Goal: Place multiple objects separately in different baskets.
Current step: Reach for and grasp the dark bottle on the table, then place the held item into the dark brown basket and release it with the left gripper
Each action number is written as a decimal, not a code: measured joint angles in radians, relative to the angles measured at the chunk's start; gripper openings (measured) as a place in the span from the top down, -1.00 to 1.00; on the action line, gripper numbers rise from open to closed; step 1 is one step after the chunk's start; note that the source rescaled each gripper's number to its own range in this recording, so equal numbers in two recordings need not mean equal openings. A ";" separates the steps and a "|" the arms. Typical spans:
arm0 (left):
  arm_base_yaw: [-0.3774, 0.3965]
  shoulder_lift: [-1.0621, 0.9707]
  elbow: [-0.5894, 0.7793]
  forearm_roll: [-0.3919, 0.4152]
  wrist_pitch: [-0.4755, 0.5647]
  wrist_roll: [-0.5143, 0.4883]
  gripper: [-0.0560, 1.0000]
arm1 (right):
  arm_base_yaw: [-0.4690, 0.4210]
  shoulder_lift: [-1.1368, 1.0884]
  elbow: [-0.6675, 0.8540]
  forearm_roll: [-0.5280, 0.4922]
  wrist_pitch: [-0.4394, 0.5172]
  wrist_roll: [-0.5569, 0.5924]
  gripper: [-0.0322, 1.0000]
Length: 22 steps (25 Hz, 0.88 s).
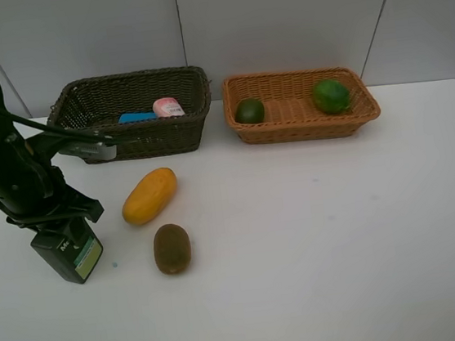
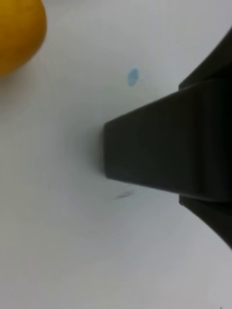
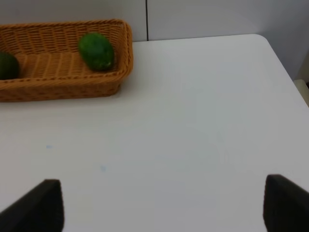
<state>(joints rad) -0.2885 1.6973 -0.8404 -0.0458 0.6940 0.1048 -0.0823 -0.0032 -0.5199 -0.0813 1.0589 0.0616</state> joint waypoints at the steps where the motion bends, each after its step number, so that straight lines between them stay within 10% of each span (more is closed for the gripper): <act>1: 0.000 0.000 0.000 -0.001 0.001 0.000 0.83 | 0.000 0.000 0.000 0.000 0.000 0.000 -1.00; 13: 0.000 0.013 -0.035 -0.005 0.041 0.000 0.83 | 0.000 0.000 0.000 0.000 0.000 0.000 -1.00; 22: 0.000 0.024 -0.251 -0.010 0.261 -0.001 0.83 | 0.000 0.000 0.000 0.000 0.000 0.000 -1.00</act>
<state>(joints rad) -0.2885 1.7218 -1.0911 -0.0561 0.9549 0.1039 -0.0823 -0.0032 -0.5199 -0.0813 1.0589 0.0616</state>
